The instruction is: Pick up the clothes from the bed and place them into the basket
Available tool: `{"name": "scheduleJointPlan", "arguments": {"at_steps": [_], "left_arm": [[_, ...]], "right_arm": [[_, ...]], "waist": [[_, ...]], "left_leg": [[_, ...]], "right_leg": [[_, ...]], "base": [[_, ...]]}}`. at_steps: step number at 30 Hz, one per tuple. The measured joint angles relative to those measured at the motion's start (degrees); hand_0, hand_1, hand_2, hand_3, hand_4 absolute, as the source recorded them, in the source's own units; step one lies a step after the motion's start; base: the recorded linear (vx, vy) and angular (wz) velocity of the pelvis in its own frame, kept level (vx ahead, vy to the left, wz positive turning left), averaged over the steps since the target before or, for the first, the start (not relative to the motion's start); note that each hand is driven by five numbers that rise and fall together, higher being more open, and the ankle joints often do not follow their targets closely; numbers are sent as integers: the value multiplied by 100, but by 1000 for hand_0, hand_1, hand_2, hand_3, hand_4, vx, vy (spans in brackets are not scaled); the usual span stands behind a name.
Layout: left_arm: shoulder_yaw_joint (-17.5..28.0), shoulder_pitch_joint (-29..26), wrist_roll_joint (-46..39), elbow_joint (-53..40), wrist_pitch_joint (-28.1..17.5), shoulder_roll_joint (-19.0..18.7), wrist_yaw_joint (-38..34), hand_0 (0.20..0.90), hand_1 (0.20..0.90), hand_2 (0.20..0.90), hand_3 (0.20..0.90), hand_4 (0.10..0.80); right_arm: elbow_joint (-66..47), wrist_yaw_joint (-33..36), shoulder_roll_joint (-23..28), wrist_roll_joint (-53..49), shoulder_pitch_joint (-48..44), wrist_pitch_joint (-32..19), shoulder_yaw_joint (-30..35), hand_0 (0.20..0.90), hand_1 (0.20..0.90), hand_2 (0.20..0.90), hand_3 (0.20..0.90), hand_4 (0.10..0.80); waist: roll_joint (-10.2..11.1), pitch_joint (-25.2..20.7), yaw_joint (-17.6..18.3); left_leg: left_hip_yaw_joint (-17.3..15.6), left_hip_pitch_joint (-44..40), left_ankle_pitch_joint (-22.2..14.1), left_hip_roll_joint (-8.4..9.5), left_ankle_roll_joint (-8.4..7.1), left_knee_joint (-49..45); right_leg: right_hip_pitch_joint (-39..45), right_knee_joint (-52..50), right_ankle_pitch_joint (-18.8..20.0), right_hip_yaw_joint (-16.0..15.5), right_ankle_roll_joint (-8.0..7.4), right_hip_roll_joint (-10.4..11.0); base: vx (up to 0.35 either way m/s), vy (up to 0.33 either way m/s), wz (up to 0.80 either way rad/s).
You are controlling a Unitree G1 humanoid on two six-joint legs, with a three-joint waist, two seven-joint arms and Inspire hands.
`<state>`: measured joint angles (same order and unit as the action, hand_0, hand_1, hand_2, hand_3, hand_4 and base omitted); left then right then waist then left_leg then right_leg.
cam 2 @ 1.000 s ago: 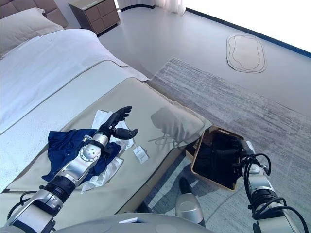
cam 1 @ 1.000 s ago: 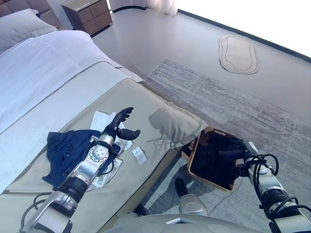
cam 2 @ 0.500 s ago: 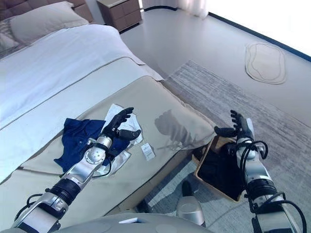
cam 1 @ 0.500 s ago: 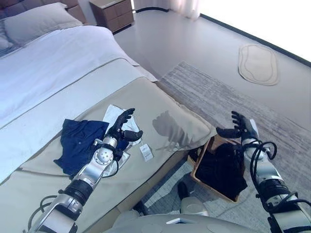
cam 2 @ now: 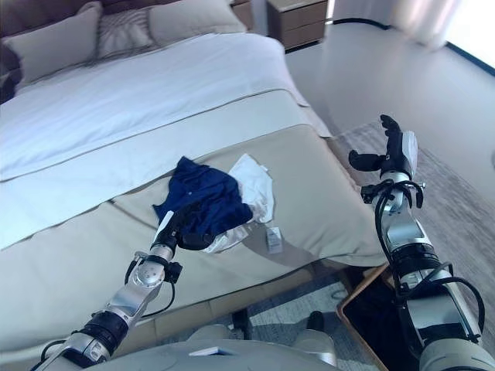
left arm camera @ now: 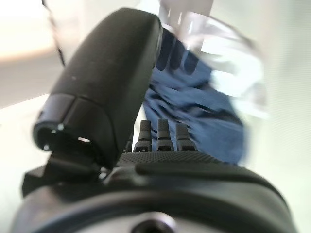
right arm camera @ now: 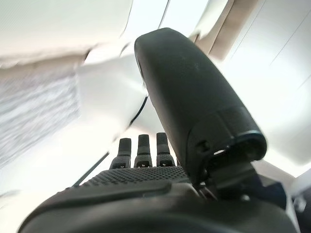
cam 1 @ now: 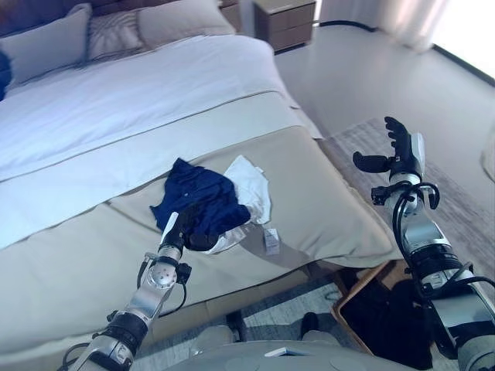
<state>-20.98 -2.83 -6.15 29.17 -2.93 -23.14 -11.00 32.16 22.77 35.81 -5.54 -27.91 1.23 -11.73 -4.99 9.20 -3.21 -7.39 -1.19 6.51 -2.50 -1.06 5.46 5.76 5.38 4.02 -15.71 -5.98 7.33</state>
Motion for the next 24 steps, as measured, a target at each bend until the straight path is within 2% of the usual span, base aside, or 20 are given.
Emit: {"name": "scheduleJointPlan", "arguments": {"at_steps": [11,19,24], "left_arm": [[176,123,-402,-49,-380,-11,309,900,900,900,900,800],[285,301,-519,-151,-482,-84,449,900,900,900,900,800],[286,270,-637,-329,-626,-289,398,900,900,900,900,800]], "right_arm": [[571,-362,-18,48,-549,69,-507,900,900,900,900,800],[1181,-448,-22,123,-883,172,-557,900,900,900,900,800],[1374,-504,-17,124,-1500,246,-708,900,900,900,900,800]], "waist": [[25,10,-491],[54,31,-802],[44,444,-961]], "left_leg": [[466,0,106,168,-17,-25],[842,308,224,244,-15,-24],[1061,695,396,262,-54,-29]], "right_leg": [[270,-5,-106,-472,-40,99],[175,-8,-144,-850,-56,99],[-85,-11,-147,-1079,-50,100]], "base": [[102,48,24],[27,88,25],[-64,78,23]]}}
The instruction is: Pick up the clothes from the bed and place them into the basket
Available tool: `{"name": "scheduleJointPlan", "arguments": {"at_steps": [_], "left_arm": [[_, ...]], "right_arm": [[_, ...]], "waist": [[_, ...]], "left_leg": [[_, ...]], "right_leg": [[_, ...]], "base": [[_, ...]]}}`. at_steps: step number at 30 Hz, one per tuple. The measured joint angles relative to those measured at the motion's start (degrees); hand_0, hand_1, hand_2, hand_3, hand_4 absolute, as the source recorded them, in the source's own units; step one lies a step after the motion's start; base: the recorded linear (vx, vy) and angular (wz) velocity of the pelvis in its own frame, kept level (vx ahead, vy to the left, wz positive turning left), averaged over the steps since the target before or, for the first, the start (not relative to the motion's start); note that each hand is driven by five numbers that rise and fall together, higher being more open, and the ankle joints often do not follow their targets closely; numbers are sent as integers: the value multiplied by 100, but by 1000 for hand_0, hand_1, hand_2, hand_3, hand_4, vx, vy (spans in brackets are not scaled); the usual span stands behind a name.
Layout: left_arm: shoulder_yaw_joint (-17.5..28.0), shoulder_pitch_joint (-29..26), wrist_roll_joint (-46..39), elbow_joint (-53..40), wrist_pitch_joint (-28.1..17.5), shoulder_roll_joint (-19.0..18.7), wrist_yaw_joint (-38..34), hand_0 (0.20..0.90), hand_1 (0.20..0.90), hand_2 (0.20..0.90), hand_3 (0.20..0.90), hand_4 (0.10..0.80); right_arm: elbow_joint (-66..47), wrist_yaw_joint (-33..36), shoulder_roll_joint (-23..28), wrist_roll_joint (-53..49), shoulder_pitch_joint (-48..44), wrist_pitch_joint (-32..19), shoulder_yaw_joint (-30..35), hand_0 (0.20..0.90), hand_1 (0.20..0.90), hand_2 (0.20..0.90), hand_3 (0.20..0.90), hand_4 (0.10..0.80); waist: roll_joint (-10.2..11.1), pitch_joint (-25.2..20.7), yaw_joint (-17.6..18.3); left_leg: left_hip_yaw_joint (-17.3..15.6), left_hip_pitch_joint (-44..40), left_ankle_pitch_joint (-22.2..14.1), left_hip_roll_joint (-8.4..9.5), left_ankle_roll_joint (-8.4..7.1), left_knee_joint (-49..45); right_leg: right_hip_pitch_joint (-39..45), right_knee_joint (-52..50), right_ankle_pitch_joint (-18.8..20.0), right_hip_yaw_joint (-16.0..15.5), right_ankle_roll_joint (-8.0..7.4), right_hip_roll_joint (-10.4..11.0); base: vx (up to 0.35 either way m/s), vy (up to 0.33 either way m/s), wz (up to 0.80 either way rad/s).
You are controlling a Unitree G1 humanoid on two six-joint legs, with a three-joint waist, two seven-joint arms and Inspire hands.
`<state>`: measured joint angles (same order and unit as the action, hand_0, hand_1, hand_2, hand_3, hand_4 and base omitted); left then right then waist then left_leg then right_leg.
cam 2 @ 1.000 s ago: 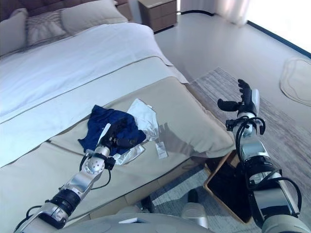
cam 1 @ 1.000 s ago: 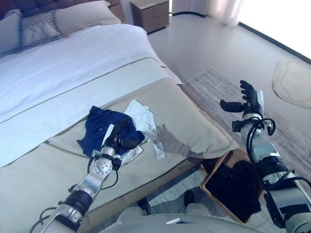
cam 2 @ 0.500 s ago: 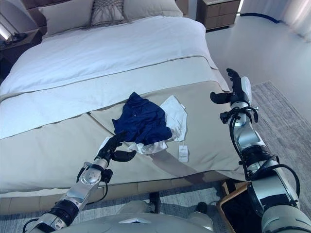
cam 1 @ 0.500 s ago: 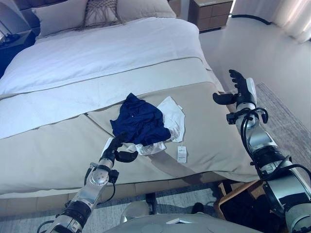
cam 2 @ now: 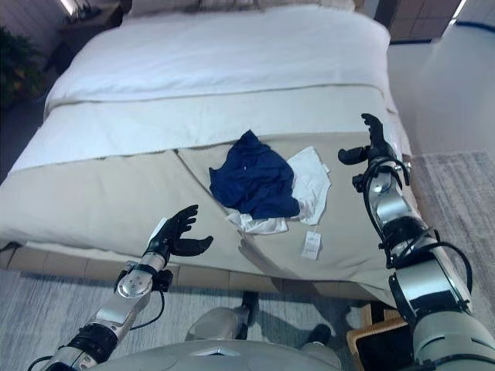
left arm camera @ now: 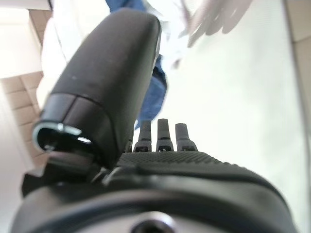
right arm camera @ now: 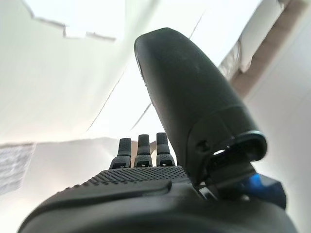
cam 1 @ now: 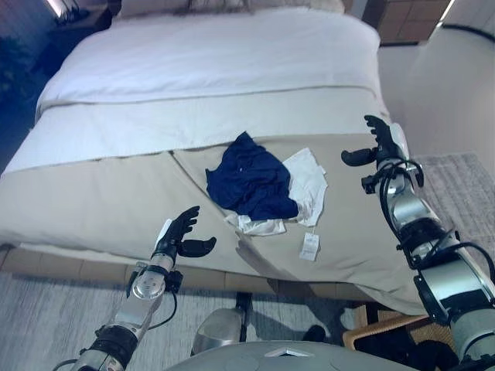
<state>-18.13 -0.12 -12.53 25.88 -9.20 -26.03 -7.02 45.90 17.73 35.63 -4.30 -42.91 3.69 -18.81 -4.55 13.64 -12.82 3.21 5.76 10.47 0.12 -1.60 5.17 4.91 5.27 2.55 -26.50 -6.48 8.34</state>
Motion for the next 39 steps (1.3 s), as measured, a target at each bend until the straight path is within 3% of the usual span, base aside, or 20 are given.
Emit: {"name": "scheduleJointPlan", "arguments": {"at_steps": [4,8,11,13,16,20,26,39], "left_arm": [[-4,-161,-9,-86,-27,-22,-10,900,900,900,900,800],[-5,-724,-5,-191,-19,-142,-52,900,900,900,900,800],[-2,-881,-6,-572,-20,-240,-207,900,900,900,900,800],[-10,-885,-5,-688,-17,-254,-220,900,900,900,900,800],[-18,-833,17,-736,-13,-268,-224,900,900,900,900,800],[-94,-653,17,-867,20,-302,-261,900,900,900,900,800],[-261,-336,18,-985,24,-316,-297,900,900,900,900,800],[-465,-295,15,-1191,-55,-319,-663,900,900,900,900,800]], "right_arm": [[72,-71,5,-2,-450,37,-37,900,900,900,900,800],[237,-73,42,-21,-996,141,-129,900,900,900,900,800],[252,-82,-22,-23,-1079,159,-202,900,900,900,900,800],[251,-105,-132,-33,-1104,169,-258,900,900,900,900,800],[252,-158,-241,-303,-1226,184,-295,900,900,900,900,800],[295,-169,-279,-564,-1511,232,-323,900,900,900,900,800],[313,-287,-305,-637,-1629,373,-361,900,900,900,900,800],[1184,-830,-259,-444,-2189,816,-696,900,900,900,900,800]], "waist": [[-85,375,-227],[-124,1157,-418],[-119,1579,-621],[-109,1600,-721],[-117,1705,-800],[-131,1727,-812],[-158,1744,-814],[-205,1767,-811]], "left_leg": [[38,275,28,-3,-26,-66],[64,690,-152,244,-113,-825],[80,780,-425,504,49,-1391],[75,1017,-689,622,136,-1876],[-112,1265,-1046,721,310,-2656],[-147,1811,-1489,790,388,-3594],[-188,2650,-1928,792,448,-4644],[-148,3832,-1933,689,434,-5296]], "right_leg": [[-416,-489,-167,-91,19,126],[-979,-2068,-932,-230,163,712],[-1114,-2989,-1397,-232,213,1147],[-1283,-3464,-1625,-228,231,1365],[-1410,-4158,-1926,-231,311,1663],[-1768,-4910,-2306,-186,356,1902],[-2502,-5854,-2714,96,418,2065],[-3758,-6728,-2918,336,516,2074]], "base": [[-41,13,11],[9,29,36],[47,61,30],[57,49,24],[35,50,11],[31,63,9],[-4,60,4],[-82,2,2]]}}
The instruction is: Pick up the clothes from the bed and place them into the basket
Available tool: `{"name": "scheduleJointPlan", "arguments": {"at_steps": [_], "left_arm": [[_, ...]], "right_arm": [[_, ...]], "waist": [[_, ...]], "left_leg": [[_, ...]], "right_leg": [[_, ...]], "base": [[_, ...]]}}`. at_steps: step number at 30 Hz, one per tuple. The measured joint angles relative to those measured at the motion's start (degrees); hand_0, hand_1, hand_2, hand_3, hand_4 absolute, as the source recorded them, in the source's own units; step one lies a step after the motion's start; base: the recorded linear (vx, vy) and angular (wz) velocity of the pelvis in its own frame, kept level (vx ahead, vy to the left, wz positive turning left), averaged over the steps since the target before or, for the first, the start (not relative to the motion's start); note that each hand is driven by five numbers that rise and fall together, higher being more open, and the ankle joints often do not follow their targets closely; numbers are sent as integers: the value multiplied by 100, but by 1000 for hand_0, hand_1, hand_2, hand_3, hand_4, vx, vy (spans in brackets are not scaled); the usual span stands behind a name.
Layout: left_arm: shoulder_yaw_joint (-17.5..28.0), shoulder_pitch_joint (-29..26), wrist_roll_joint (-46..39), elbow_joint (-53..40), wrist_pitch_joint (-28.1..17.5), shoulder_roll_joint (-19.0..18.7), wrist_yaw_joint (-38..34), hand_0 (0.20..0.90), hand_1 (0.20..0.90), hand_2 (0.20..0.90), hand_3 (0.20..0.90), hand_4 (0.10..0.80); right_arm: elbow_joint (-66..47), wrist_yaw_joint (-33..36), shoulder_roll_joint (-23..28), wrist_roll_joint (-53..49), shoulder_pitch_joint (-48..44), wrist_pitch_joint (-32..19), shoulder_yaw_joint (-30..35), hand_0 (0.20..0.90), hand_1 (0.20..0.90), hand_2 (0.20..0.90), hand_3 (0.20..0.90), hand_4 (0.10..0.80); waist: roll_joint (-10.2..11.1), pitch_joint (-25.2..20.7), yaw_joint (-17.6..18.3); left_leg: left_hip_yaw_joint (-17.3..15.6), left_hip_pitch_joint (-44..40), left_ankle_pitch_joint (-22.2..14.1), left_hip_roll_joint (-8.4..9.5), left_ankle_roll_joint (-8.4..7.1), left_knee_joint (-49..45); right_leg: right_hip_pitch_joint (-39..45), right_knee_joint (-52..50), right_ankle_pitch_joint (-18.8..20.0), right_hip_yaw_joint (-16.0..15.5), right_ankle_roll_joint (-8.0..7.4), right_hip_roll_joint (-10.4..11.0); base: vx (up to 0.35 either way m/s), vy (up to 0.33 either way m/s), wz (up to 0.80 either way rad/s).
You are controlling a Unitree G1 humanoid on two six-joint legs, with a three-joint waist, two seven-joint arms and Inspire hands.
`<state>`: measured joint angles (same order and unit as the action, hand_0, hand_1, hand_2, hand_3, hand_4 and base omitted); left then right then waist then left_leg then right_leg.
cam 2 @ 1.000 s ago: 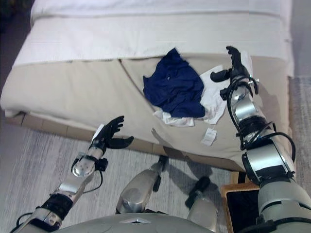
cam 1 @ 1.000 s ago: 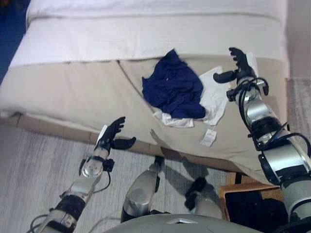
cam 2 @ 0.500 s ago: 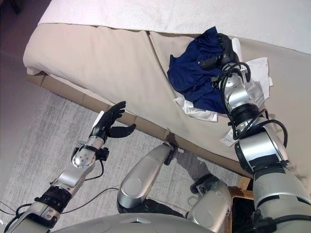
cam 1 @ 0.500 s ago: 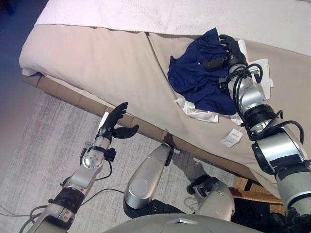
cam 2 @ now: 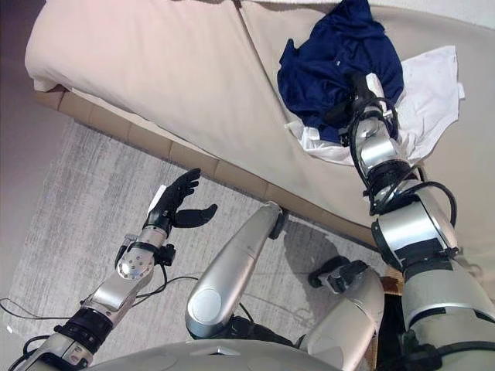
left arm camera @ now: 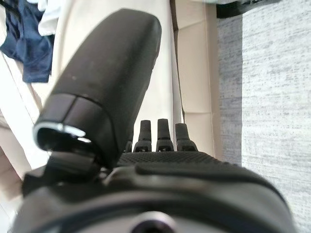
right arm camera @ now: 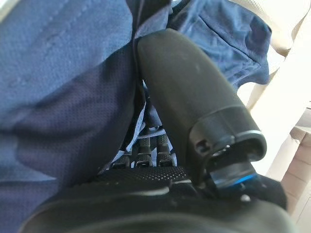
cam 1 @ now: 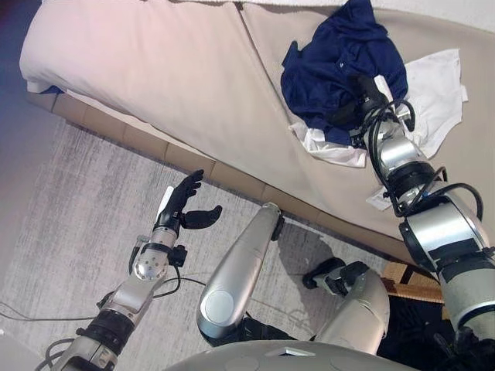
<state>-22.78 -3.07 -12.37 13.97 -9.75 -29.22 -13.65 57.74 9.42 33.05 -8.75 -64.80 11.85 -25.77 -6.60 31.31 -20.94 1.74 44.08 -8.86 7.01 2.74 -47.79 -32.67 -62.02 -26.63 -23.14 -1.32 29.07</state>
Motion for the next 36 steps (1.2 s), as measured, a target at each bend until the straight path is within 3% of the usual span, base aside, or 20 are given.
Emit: {"name": "scheduleJointPlan", "arguments": {"at_steps": [3,4,5,6,17,28,36], "left_arm": [[-61,-35,-1,-54,-47,2,-38,900,900,900,900,800],[-73,-47,1,-108,-47,2,-77,900,900,900,900,800],[-74,-48,1,-128,-47,2,-85,900,900,900,900,800],[-75,-47,0,-169,-48,0,-105,900,900,900,900,800],[-129,-159,2,-186,-51,-2,-226,900,900,900,900,800],[-131,-255,7,-179,-6,-4,-229,900,900,900,900,800],[-126,-336,9,-121,322,-39,-184,900,900,900,900,800]], "right_arm": [[80,-154,28,19,-126,49,-14,900,900,900,900,800],[89,-219,52,85,-172,61,-42,629,629,629,584,484],[89,-227,57,96,-183,63,-56,629,629,629,584,484],[90,-224,69,97,-208,64,-123,300,300,300,200,100],[171,43,235,99,-317,132,-164,300,300,300,200,100],[156,161,222,99,-229,128,-174,300,300,300,200,100],[-129,260,251,87,-143,123,-172,300,300,300,200,100]], "waist": [[0,0,4],[0,0,3],[0,0,3],[0,0,8],[0,0,87],[16,8,203],[71,10,248]], "left_leg": [[19,31,1,-7,-1,0],[22,60,2,-10,-2,-1],[21,64,2,-10,-3,-3],[23,65,8,-13,-1,-21],[12,2,38,-13,45,-103],[-98,-1322,34,-117,36,526],[-181,-2498,212,-371,-119,1474]], "right_leg": [[-30,-6,-20,-10,-3,-10],[-70,-8,-20,2,-3,-22],[-81,-9,-20,15,-3,-29],[-91,-11,-20,59,-2,-64],[18,2,-14,80,6,-82],[1236,698,-8,41,5,-225],[2373,1906,478,-120,-137,-648]], "base": [[-63,-18,1],[-41,-15,-2],[-75,-34,-5],[-60,-33,-5],[-27,-15,-1],[24,-13,-8],[51,5,-17]]}}
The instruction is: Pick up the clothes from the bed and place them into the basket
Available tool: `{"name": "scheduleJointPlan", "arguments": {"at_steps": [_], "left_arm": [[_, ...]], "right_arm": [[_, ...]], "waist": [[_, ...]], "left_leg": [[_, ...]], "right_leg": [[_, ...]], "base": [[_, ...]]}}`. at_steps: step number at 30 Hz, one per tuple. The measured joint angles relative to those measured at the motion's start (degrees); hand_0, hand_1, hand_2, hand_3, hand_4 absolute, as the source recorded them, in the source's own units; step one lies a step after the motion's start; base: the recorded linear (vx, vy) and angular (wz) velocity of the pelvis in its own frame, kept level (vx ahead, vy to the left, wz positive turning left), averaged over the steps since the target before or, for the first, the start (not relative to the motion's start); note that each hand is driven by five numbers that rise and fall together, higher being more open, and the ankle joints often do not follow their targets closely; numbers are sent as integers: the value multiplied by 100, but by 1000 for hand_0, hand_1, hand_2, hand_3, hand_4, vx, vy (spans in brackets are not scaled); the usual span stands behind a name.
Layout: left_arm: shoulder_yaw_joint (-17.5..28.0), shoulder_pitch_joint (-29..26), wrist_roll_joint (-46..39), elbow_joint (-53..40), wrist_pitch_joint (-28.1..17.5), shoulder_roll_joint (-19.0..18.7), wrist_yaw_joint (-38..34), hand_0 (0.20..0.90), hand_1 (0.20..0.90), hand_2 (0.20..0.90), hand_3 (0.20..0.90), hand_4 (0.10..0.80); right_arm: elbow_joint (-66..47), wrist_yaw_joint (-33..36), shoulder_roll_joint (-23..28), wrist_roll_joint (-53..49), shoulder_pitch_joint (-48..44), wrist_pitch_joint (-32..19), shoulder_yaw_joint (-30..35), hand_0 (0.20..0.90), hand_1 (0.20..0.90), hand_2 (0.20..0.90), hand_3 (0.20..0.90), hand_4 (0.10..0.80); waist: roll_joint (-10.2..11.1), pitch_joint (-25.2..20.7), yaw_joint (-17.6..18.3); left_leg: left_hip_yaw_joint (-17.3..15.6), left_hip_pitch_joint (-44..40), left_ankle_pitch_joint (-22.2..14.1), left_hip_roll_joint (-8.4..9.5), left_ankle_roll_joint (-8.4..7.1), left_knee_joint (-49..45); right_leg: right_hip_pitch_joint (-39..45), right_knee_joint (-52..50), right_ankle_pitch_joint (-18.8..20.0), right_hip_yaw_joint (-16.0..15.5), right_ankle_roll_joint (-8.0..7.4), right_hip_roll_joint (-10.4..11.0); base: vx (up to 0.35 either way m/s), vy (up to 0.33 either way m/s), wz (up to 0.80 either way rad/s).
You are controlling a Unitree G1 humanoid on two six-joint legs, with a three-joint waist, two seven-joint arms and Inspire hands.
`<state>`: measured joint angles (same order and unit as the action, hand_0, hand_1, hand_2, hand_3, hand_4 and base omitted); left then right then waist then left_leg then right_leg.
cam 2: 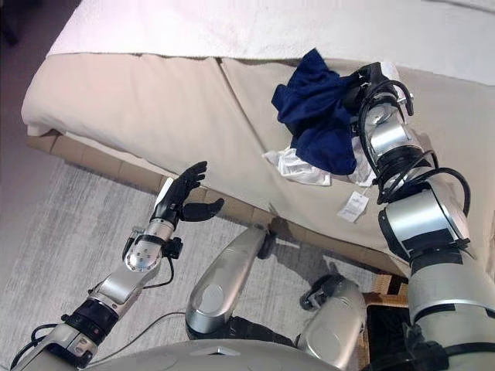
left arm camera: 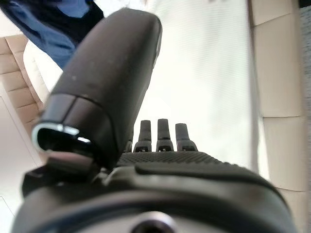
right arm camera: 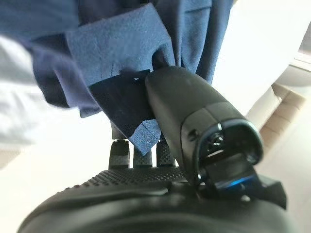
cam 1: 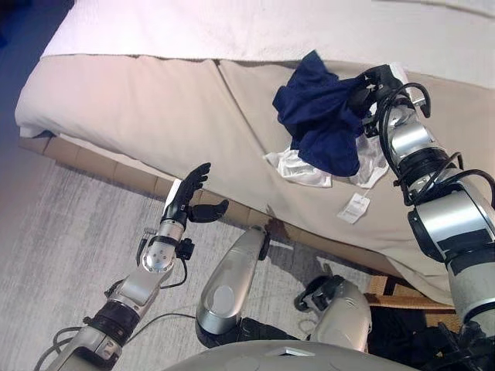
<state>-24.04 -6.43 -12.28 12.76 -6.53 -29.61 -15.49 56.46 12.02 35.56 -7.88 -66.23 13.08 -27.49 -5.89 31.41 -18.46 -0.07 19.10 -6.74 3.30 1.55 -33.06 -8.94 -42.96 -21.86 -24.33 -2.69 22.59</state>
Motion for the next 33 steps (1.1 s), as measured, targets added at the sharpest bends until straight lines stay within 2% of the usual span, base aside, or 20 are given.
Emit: {"name": "scheduleJointPlan", "arguments": {"at_steps": [1,7,9,12,14,15,18,22,24,30,33], "left_arm": [[3,-111,0,0,45,-23,22,900,900,900,900,800],[110,-629,-1,-29,195,-50,140,900,900,900,900,800],[184,-798,-2,-37,276,-90,152,900,900,900,900,800],[193,-966,-1,-37,386,-208,193,900,900,900,900,800],[201,-951,-2,-38,399,-362,191,900,900,900,900,800],[203,-965,-2,-28,407,-429,191,900,900,900,900,800],[199,-996,-2,-1,410,-505,197,900,900,900,900,800],[168,-1026,-1,43,410,-480,240,900,900,900,900,800],[140,-1061,0,153,405,-468,238,900,900,900,900,800],[127,-1061,1,264,396,-438,238,900,900,900,900,800],[115,-1052,1,370,368,-376,241,900,900,900,900,800]], "right_arm": [[-154,92,43,-5,-3,-31,3,300,300,300,200,100],[-470,406,391,-209,-73,-209,35,300,300,300,200,100],[-505,534,529,-225,-256,-215,77,300,300,300,200,100],[-627,567,805,-346,-418,-227,240,300,300,300,200,100],[-724,618,940,-459,-419,-293,306,300,300,300,200,100],[-739,638,980,-491,-433,-359,375,300,300,300,200,100],[-749,646,1174,-553,-643,-449,420,300,300,300,200,100],[-933,688,1486,-566,-814,-471,421,300,300,300,200,100],[-982,716,1655,-671,-820,-501,484,300,300,300,200,100],[-1079,810,2055,-961,-818,-508,699,300,300,300,200,100],[-1106,872,2229,-1133,-741,-508,924,300,300,300,200,100]], "waist": [[27,-9,19],[78,-29,66],[136,-65,174],[218,-89,315],[449,-363,390],[557,-466,428],[716,-699,658],[737,-827,913],[748,-922,1088],[780,-988,1485],[780,-988,1666]], "left_leg": [[-27,-214,44,-47,-17,211],[-136,-965,186,-157,-47,867],[-217,-1232,330,-216,-28,1211],[-278,-1680,468,-235,-25,1697],[-363,-1719,509,-240,-58,1972],[-426,-1732,563,-267,-64,2078],[-552,-1796,670,-362,-47,2375],[-759,-2002,759,-389,-19,2748],[-846,-2169,912,-397,-22,3113],[-1122,-2356,1103,-414,-16,3636],[-1288,-2489,1133,-413,-12,3786]], "right_leg": [[195,244,101,-18,-6,-95],[917,1097,442,-106,-20,-359],[1150,1464,689,-134,-6,-500],[1512,1956,923,-117,-66,-636],[1528,2316,972,-75,-82,-717],[1535,2518,1069,-9,-182,-776],[1606,3082,1432,107,-147,-991],[1748,3611,1777,237,-194,-1115],[1817,3954,2023,346,-223,-1200],[1852,4539,2334,593,-224,-1340],[1851,4613,2351,762,-237,-1354]], "base": [[31,-1,-15],[43,-1,-14],[48,-10,-13],[67,-36,-14],[26,-37,-20],[15,-34,-32],[10,-35,-31],[5,-46,-30],[5,-54,-27],[0,-40,-26],[7,-26,-27]]}}
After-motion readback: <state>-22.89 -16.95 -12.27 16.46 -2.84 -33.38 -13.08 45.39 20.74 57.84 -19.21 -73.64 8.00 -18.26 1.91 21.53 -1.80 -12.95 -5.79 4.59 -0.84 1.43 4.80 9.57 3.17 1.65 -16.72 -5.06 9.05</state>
